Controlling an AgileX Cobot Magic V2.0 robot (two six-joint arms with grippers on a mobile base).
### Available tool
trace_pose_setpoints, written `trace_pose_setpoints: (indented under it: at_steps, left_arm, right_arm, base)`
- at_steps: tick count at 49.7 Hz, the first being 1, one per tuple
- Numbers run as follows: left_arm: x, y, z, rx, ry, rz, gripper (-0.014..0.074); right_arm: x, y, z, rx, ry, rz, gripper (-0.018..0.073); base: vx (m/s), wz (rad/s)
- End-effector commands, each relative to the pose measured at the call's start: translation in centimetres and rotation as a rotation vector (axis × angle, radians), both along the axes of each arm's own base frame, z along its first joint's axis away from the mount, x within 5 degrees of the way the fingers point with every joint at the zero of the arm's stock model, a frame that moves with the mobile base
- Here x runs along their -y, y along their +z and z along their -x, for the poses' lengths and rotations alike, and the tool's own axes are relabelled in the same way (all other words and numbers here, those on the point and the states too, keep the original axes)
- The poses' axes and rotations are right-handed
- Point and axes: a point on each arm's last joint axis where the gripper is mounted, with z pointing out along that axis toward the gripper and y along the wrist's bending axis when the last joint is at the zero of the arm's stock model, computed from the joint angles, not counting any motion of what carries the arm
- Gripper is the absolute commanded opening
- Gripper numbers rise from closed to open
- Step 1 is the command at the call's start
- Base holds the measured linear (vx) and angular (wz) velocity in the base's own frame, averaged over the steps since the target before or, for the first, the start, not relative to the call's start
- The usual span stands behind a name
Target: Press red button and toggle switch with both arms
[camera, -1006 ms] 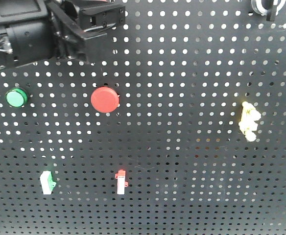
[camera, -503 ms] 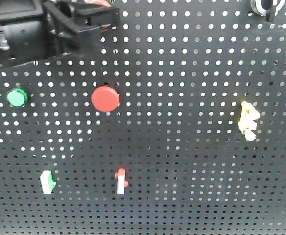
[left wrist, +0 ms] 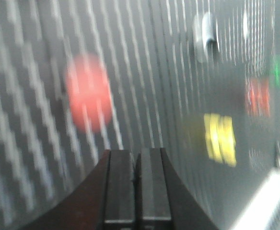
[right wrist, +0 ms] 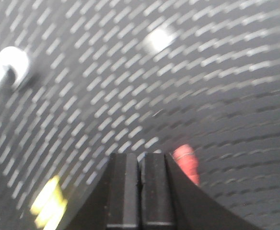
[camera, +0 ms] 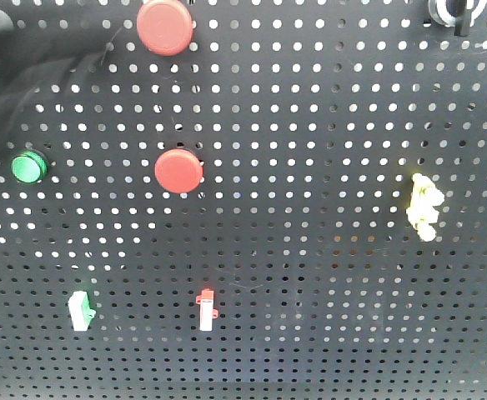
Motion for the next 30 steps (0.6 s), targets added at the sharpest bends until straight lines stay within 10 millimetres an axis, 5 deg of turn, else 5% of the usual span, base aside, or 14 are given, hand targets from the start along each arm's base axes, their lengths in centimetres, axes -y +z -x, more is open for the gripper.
trace_pose_setpoints:
  at_steps: [1, 12, 30]
  left_arm:
    - [-1.1, -1.7, 0.4, -0.013, 0.080, 0.073, 0.0001]
    - [-2.6, -6.1, 1.6, -0.088, 0.158, 0.124, 0.0001]
    - [-2.9, -6.5, 2.1, -0.087, 0.164, 0.129, 0.0001]
  right_arm:
    - [-0.6, 1.9, -0.9, 0.057, 0.060, 0.049, -0.0003]
    - [-2.6, 3.9, -4.4, 0.038, 0.316, 0.042, -0.0003]
    - [-3.9, 6.8, -9.6, 0.043, 0.493, -0.039, -0.0003]
  base:
    - [0.00, 0.00]
    - [0.00, 0.00]
    - [0.00, 0.00]
